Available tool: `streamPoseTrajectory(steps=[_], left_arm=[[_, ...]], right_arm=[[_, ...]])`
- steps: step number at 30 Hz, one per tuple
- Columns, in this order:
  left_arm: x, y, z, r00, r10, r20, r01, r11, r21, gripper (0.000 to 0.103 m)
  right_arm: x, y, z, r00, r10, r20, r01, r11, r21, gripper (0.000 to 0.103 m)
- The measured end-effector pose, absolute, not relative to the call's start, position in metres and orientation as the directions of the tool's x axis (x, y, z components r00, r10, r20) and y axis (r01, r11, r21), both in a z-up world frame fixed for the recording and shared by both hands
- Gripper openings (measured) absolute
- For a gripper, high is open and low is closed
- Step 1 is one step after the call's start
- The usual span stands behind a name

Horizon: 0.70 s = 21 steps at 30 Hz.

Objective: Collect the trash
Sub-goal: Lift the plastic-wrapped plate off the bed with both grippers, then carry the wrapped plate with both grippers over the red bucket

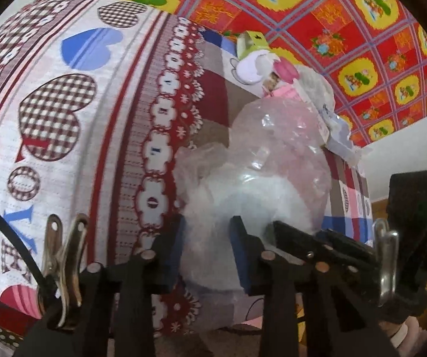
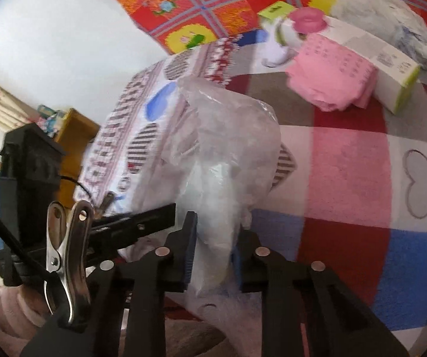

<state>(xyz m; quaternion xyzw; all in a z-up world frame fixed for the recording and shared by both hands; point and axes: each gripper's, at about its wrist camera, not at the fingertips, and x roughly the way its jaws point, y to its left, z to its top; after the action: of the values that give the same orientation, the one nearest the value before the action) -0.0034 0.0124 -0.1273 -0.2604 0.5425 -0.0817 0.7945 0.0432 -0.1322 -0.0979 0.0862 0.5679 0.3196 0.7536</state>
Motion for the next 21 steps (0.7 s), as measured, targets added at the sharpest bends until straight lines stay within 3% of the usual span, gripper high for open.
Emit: streamPoseTrajectory(steps=[9, 21], left_arm=[[-0.029, 0.041, -0.1, 0.477, -0.378, -0.793, -0.105, 0.871, -0.479, 0.014], [-0.077, 0.123, -0.07, 0.564, -0.284, -0.776, -0.171, 0.879, -0.446, 0.013]], right_arm=[[0.027, -0.089, -0.069, 0.18, 0.612, -0.77, -0.463, 0.743, 0.483, 0.018], [-0.001, -0.005, -0.049, 0.141, 0.676, -0.724, -0.569, 0.653, 0.499, 0.018]])
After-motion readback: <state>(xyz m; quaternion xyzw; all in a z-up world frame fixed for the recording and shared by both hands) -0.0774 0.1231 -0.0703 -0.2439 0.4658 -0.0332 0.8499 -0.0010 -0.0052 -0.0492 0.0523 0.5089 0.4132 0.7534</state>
